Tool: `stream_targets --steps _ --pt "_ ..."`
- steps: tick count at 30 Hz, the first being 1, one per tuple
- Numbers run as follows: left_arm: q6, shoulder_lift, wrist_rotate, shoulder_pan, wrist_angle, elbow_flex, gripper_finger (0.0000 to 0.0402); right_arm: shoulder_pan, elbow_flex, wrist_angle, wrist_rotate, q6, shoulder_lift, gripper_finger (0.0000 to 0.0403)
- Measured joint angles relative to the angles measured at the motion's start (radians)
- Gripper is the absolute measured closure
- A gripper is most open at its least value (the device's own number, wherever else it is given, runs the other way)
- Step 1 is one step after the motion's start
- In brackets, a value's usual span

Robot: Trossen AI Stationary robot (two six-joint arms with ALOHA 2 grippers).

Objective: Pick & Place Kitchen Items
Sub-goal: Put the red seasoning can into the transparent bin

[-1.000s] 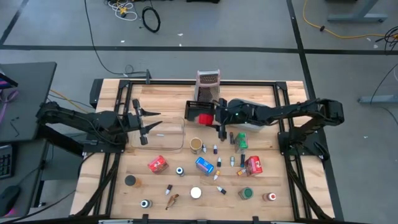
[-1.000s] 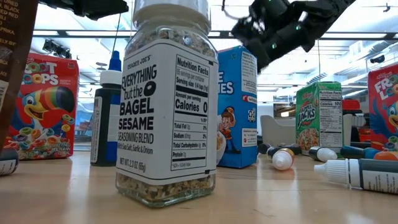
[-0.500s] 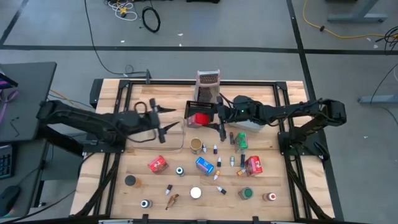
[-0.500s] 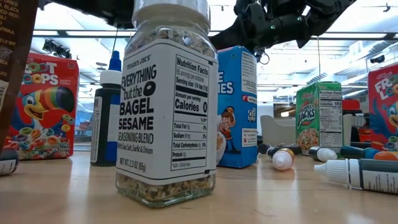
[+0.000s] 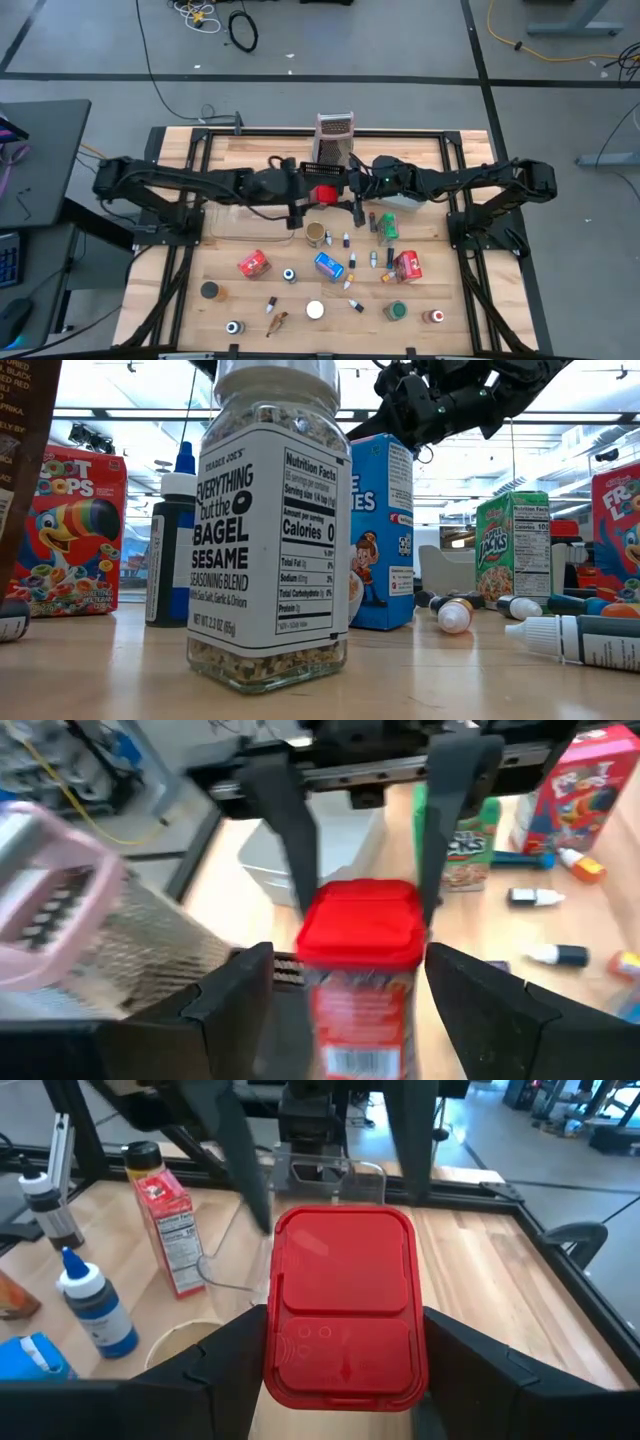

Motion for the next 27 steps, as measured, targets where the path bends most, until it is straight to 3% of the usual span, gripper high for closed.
stream_targets --steps 5,14,21,27 --pt "-0.026 0.069 0.041 0.018 -0.056 0.071 0.0129 0.0 0.0 -0.024 0.002 -0.003 0.0 0.0158" --pt "-0.025 0.086 0.107 0.061 -0.071 0.076 0.013 -0.001 0.0 -0.019 0.005 -0.034 0.0 0.0158" --pt "-0.022 0.086 0.116 0.066 -0.071 0.076 0.0169 -0.001 0.0 -0.018 0.004 -0.034 0.001 0.0158" --pt "-0.022 0.086 0.139 0.067 -0.072 0.076 0.0169 0.0 0.0 -0.018 0.003 -0.03 0.001 0.0158"
